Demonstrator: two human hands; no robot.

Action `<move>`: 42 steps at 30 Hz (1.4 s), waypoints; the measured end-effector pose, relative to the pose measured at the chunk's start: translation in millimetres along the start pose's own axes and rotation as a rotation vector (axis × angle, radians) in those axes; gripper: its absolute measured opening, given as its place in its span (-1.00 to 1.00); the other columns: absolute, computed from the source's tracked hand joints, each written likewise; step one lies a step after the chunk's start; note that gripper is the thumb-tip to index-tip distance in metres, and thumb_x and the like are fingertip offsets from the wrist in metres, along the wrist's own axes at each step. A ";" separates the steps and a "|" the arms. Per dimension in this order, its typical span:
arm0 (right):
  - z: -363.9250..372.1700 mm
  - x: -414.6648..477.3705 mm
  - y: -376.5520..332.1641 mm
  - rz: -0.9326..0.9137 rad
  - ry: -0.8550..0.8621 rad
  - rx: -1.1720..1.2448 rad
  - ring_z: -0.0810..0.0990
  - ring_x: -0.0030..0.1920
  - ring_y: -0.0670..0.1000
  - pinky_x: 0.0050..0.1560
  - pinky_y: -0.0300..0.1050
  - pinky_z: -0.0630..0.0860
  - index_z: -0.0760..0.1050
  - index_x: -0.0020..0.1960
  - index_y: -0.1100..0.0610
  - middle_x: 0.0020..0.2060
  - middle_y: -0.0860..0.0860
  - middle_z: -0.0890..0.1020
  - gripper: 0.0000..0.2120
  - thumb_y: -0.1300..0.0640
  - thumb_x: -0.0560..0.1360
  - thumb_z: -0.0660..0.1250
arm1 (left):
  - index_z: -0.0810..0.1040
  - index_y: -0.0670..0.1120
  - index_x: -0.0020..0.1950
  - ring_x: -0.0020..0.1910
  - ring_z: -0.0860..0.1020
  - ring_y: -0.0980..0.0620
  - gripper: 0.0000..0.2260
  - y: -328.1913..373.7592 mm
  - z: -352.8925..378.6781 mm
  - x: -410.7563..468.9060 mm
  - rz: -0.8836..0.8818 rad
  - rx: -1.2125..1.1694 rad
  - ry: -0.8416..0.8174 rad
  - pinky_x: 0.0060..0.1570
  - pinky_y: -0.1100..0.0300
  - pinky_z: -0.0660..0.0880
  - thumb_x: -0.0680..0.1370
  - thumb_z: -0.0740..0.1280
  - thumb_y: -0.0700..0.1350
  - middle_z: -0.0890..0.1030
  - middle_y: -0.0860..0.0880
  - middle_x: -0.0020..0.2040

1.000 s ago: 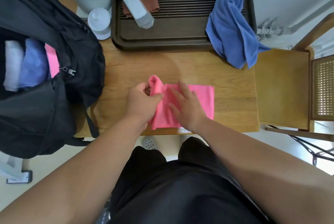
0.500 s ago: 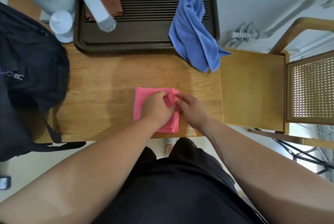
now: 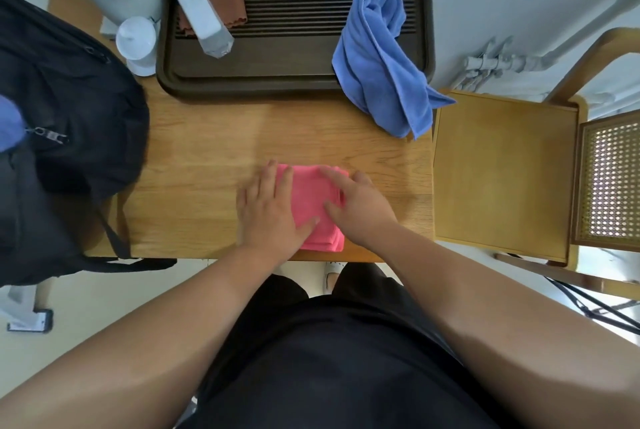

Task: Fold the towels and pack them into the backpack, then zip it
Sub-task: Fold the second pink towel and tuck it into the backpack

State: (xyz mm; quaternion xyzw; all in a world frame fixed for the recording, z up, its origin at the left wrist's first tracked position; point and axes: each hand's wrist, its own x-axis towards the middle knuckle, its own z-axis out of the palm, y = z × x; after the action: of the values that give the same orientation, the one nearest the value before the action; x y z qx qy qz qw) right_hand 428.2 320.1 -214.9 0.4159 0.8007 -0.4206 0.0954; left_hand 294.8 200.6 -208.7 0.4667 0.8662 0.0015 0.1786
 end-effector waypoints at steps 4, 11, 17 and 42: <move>-3.4 2.1 9.7 -0.150 0.022 -0.641 0.40 0.23 0.14 0.17 0.09 0.46 0.11 0.57 -0.24 0.31 0.06 0.32 -0.42 -0.29 0.58 0.12 | -0.37 -0.05 0.59 0.55 -0.41 -0.17 0.13 4.3 26.2 3.0 -0.012 0.120 -0.224 0.47 -0.32 -0.29 0.34 0.05 0.61 -0.46 -0.11 0.56; -14.3 13.6 16.5 -0.446 -0.078 -0.773 -0.04 0.61 0.15 0.53 0.17 0.07 0.16 0.57 -0.18 0.63 0.07 -0.02 -0.35 -0.26 0.54 0.25 | -0.47 -0.04 0.55 0.53 -0.46 -0.18 0.22 -1.8 32.8 5.6 0.023 0.087 -0.233 0.47 -0.36 -0.26 0.24 0.03 0.68 -0.50 -0.10 0.54; -26.0 19.7 1.6 -0.350 -0.126 -0.813 0.22 0.48 0.15 0.44 0.13 0.20 0.07 0.61 -0.14 0.49 0.08 0.28 -0.31 -0.33 0.55 0.14 | -0.22 0.01 0.63 0.59 -0.30 -0.13 0.04 -24.9 11.0 5.8 0.073 0.075 -0.178 0.51 -0.29 -0.24 0.37 0.09 0.56 -0.35 -0.07 0.61; -32.4 61.7 -44.1 -0.151 -0.049 -0.809 0.40 0.35 0.14 0.31 0.10 0.43 0.33 0.39 0.06 0.29 0.06 0.46 -0.17 -0.27 0.29 0.55 | 0.43 0.03 0.38 0.31 0.39 -0.09 -0.38 -7.4 -49.1 91.8 0.262 0.152 -0.262 0.31 -0.07 0.32 0.35 0.51 0.06 0.46 -0.02 0.25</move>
State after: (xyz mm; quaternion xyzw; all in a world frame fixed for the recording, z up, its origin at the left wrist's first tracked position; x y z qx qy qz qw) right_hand 362.5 367.4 -199.4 0.2748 0.9272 -0.0876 0.2391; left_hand 227.6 278.7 -192.3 0.5839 0.7650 -0.1013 0.2521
